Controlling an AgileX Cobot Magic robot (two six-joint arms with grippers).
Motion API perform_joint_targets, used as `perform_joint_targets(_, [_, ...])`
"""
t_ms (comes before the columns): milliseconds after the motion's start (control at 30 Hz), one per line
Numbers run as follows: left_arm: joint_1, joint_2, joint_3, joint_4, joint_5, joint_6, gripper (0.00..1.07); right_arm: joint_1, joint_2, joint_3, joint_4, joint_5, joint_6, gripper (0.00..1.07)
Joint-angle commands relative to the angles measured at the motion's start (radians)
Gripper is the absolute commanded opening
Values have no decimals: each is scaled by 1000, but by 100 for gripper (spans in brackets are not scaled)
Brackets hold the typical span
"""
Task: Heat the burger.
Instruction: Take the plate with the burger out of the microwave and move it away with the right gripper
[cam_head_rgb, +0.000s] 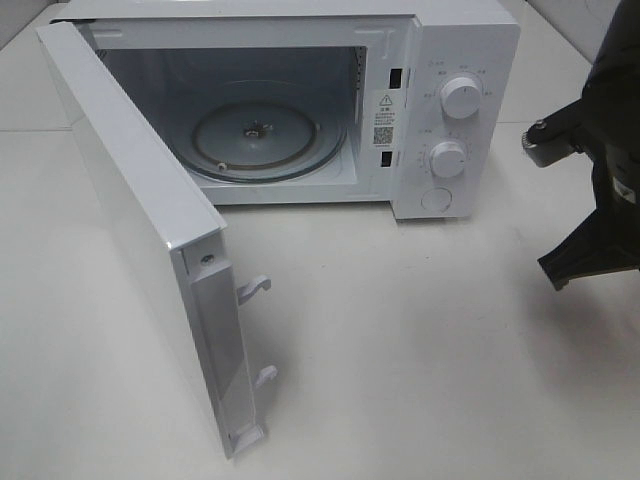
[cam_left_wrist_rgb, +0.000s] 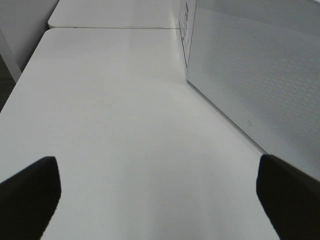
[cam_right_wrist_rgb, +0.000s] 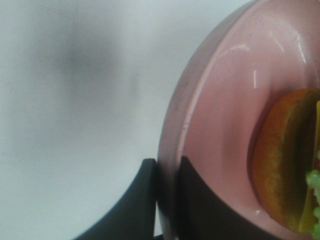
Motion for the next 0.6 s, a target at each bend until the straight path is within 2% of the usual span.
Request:
perform_joint_targets(33, [6, -22, 2, 3, -5, 0, 103, -46, 19, -9, -68, 3, 2, 5])
perform_joint_targets(333, [6, -22, 2, 3, -5, 0, 103, -122, 34, 7, -69, -63, 2, 5])
perform_joint_targets(600, [6, -22, 2, 3, -5, 0, 103, -166, 40, 90, -69, -146, 25, 6])
